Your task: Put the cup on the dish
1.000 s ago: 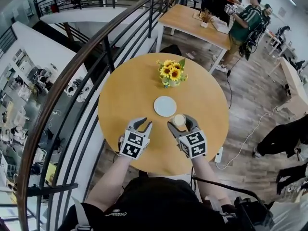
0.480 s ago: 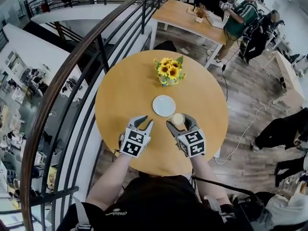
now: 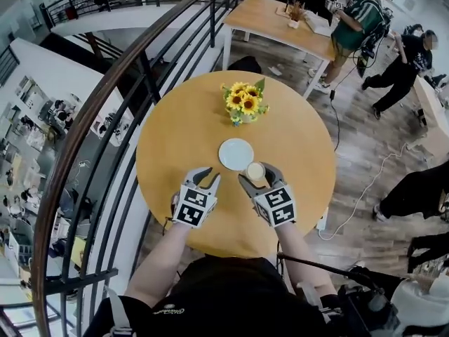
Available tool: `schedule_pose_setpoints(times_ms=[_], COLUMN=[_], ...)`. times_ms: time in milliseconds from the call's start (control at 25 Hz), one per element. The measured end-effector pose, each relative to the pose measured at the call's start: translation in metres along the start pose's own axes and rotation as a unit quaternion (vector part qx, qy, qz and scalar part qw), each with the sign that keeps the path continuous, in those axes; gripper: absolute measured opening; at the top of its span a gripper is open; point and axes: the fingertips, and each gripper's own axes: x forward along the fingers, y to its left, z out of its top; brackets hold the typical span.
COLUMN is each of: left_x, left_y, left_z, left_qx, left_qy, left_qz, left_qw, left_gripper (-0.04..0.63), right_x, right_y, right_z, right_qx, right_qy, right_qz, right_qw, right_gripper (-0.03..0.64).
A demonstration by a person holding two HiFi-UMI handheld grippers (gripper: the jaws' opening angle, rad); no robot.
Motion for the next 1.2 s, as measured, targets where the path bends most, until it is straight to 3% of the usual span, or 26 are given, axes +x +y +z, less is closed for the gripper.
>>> schedule_pose_setpoints(times_ms=[240, 800, 1200], left_x=[0.019, 0.041, 0.079], left_y=[-0.01, -0.016, -0.023], left_z=[-0.011, -0.018, -0.061], left_qx=[-0.008, -0.035, -0.069], left_qy=[0.03, 0.038, 0.079], left_qz=[0.01, 0.025, 0.015], left_qw=[0.9995, 0.9983, 0.9944], left_gripper=[0.092, 0.092, 0.092], right_x=[-0.001, 0.013, 0.049], right_y=[-0.022, -0.038, -0.05], right_z=[-0.017, -0.037, -0.069], right_qx=[0.003, -0.01, -0.01], right_qy=[0.009, 0.033, 0.059], right_qz=[0.011, 0.038, 0.055], right_qw=[1.0, 0.999, 0.997], right_gripper=[0.258, 0.258, 0.258])
